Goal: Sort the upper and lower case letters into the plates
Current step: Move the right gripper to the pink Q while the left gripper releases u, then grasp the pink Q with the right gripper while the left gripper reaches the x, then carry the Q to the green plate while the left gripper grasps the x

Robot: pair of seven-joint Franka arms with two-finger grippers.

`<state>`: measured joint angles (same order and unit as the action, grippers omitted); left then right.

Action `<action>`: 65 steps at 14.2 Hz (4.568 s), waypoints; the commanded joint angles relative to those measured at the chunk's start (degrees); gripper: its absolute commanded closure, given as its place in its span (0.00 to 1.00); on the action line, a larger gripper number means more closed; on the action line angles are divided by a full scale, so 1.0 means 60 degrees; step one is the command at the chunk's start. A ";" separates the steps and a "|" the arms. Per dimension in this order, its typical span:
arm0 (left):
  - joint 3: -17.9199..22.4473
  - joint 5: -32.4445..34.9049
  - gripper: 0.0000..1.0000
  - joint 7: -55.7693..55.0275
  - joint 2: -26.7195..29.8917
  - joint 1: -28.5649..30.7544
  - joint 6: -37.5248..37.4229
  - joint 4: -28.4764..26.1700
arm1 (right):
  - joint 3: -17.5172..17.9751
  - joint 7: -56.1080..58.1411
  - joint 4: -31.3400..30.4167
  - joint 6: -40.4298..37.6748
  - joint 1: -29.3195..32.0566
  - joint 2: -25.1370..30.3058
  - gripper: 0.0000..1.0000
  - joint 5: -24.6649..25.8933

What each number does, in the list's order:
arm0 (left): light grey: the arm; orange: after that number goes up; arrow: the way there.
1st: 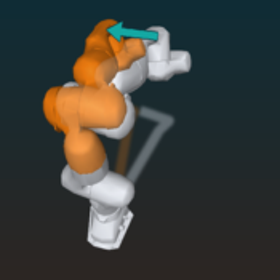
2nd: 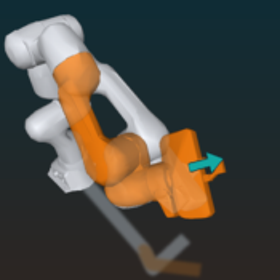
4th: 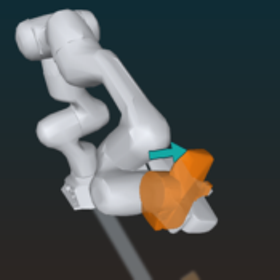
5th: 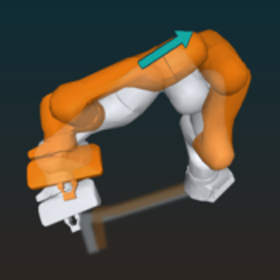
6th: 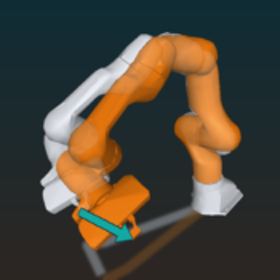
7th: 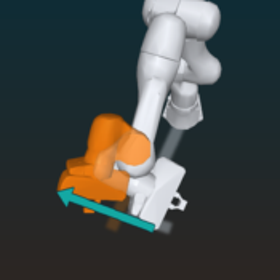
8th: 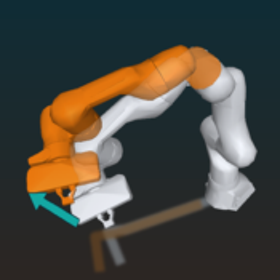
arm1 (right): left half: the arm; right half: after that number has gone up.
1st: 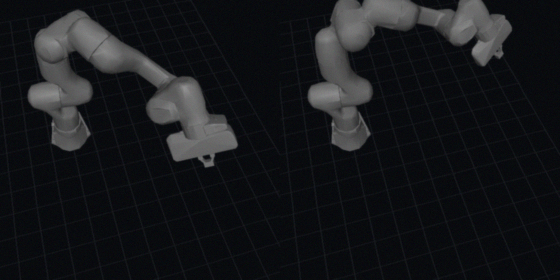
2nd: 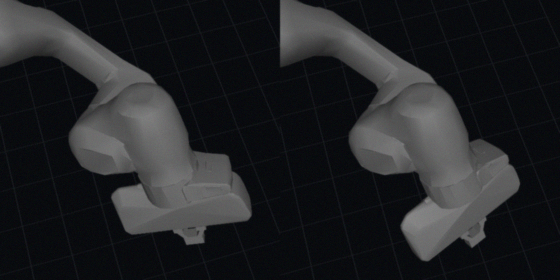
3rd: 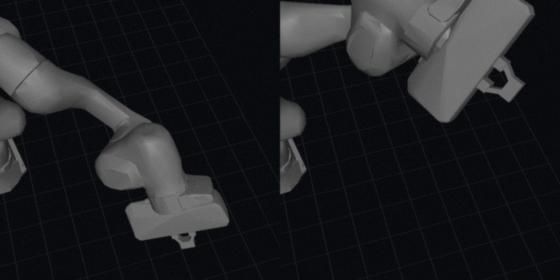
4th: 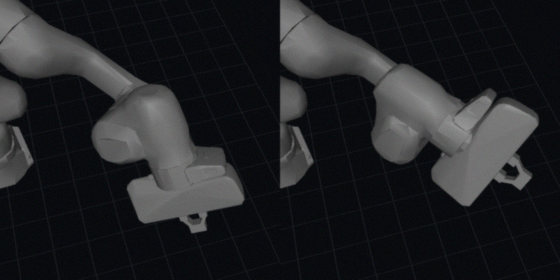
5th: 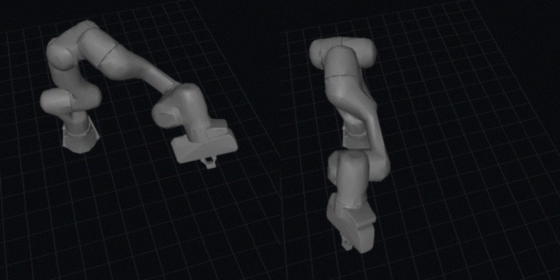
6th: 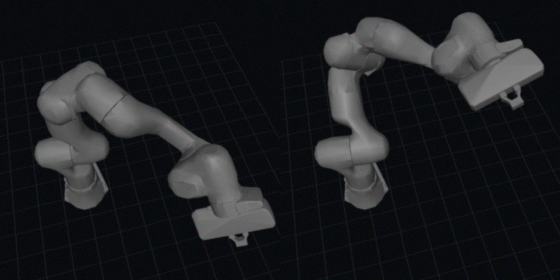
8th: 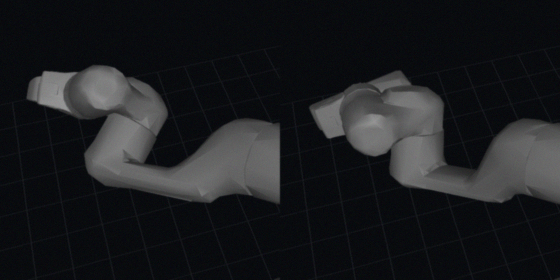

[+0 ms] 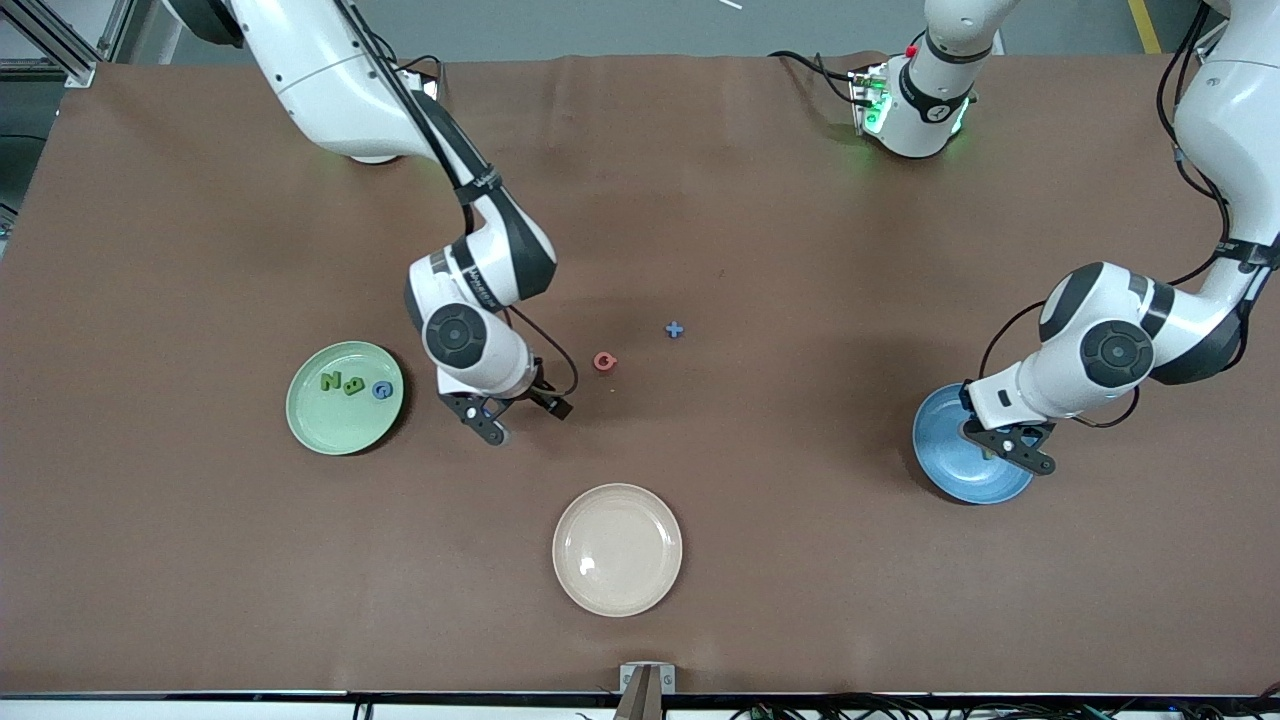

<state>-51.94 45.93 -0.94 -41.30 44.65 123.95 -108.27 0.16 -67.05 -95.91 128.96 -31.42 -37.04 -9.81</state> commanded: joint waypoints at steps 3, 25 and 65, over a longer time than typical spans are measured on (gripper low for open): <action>0.0058 0.0080 0.93 -0.0501 -0.0235 -0.0074 -0.0062 0.0321 | -0.0130 -0.1682 0.0180 -0.0047 -0.0592 -0.0111 0.00 0.0636; 0.0322 0.0227 0.00 -0.1133 -0.0530 -0.0426 0.0011 0.0233 | -0.0130 -0.4250 0.0092 0.0817 -0.1795 -0.0696 0.32 0.0800; 0.2224 -0.1268 0.19 -1.2351 -0.1100 -0.9519 0.1930 0.0746 | -0.0144 0.9004 -0.1577 -0.0343 0.4957 0.1135 0.99 0.0800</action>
<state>-41.74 37.43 -72.57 -48.52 -8.36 134.81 -103.79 -1.84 -15.85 -101.29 123.80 -3.75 -32.22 -5.51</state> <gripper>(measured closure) 0.181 0.648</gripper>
